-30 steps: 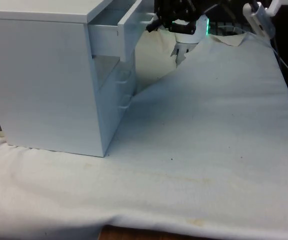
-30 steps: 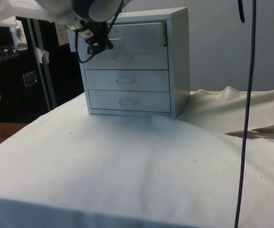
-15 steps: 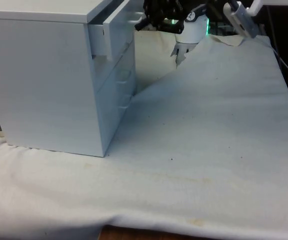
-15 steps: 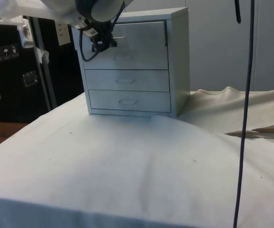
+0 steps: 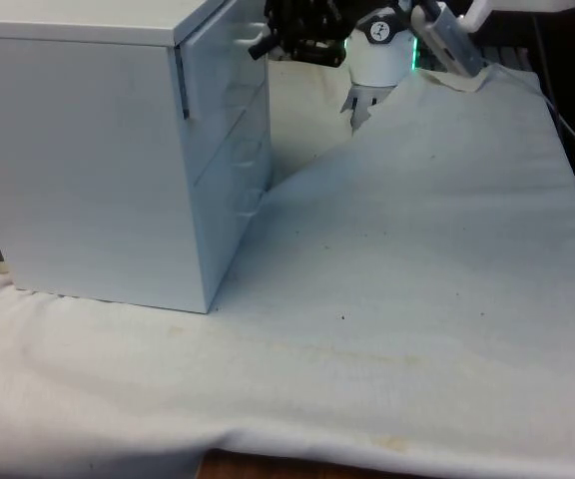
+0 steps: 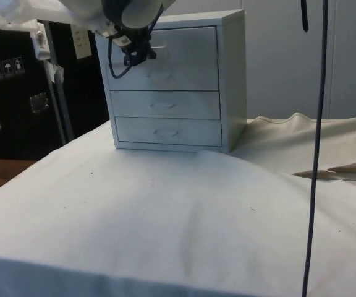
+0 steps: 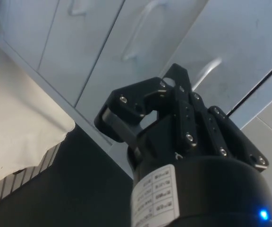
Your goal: Open the drawer, then close it.
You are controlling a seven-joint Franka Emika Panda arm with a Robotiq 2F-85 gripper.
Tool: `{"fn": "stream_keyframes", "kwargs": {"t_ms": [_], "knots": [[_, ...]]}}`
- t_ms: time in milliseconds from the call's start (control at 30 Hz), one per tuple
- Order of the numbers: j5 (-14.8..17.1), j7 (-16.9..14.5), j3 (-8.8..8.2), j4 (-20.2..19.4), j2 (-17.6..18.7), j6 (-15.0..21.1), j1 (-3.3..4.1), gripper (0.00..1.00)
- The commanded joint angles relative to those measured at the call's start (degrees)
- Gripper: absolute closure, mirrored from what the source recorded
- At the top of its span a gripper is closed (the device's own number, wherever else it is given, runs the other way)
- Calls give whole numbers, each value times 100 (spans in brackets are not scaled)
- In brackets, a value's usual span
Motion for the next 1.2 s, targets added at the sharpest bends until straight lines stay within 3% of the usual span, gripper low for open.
{"fn": "stream_keyframes", "kwargs": {"t_ms": [0,133,167,433,1167], "knots": [[-29,-40,-23,-29,-17,69,-29,100],[-23,-52,-69,-40,-11,115,-52,100],[0,-11,-63,-17,11,57,-23,100],[46,-17,-92,-17,-6,97,-29,100],[791,52,11,17,-178,178,103,100]]}}
